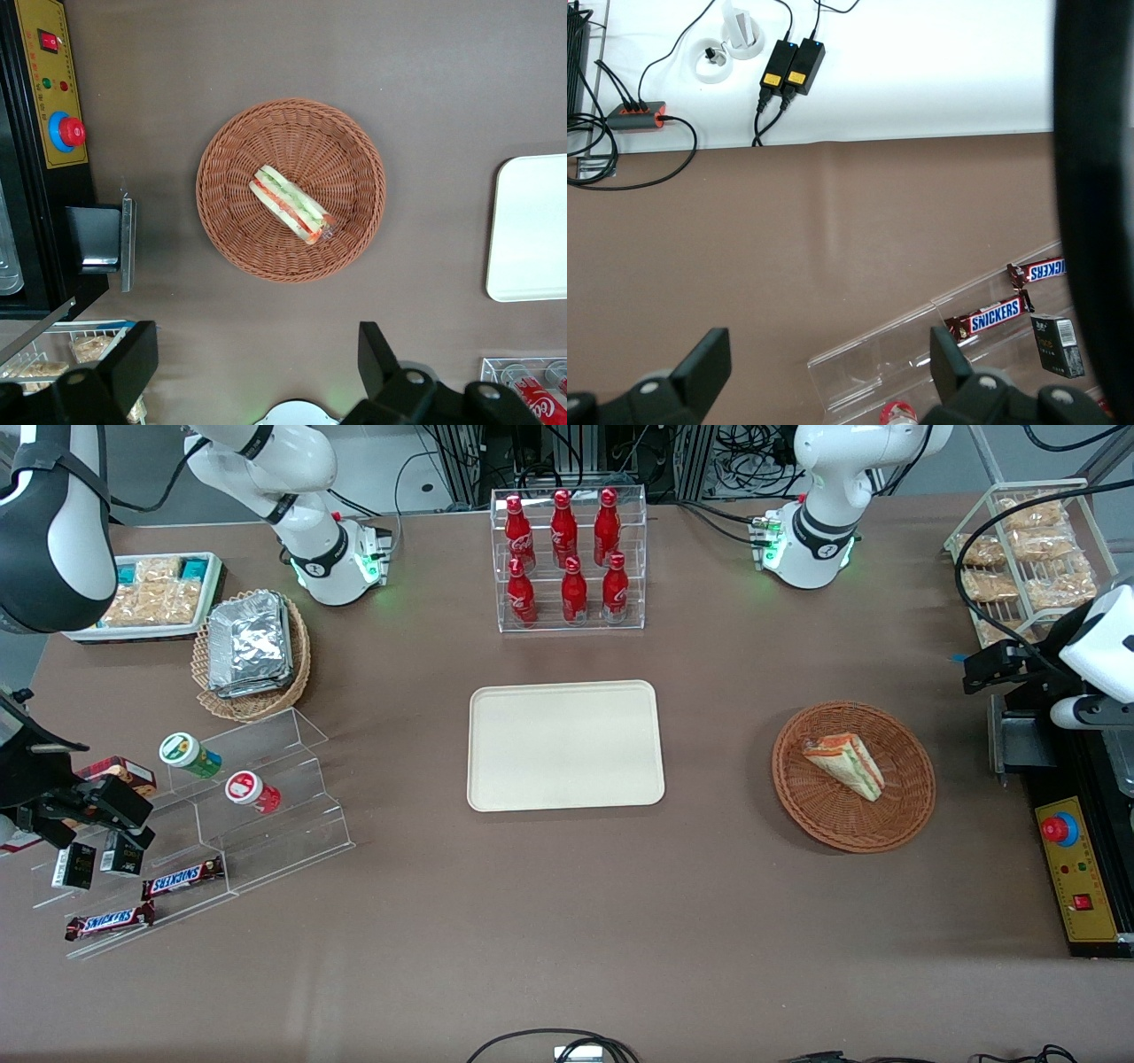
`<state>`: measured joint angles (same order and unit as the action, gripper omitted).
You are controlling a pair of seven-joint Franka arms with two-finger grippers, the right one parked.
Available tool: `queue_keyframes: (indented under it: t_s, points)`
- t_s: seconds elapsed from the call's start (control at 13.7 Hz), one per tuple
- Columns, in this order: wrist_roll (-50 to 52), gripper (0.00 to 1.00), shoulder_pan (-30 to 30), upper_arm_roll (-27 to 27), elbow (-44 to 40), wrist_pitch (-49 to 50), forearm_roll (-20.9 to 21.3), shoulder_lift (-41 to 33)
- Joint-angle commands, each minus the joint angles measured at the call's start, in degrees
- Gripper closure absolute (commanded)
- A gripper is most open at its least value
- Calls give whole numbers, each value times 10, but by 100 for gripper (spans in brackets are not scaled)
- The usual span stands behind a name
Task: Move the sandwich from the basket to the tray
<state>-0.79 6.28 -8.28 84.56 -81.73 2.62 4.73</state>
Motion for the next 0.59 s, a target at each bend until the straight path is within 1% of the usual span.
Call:
queue_keyframes:
  t_s: [0.0,0.22,0.29,0.37,0.51]
  points:
    - [-8,0,-2,0,-4,-8,6,3]
    - [3,0,-5,0,-1,-8,8,14]
    - [9,0,-7,-1,13,-11,13,19]
    - [10,0,-7,-2,37,-30,34,15]
    - [27,0,-7,-2,121,-99,40,-3]
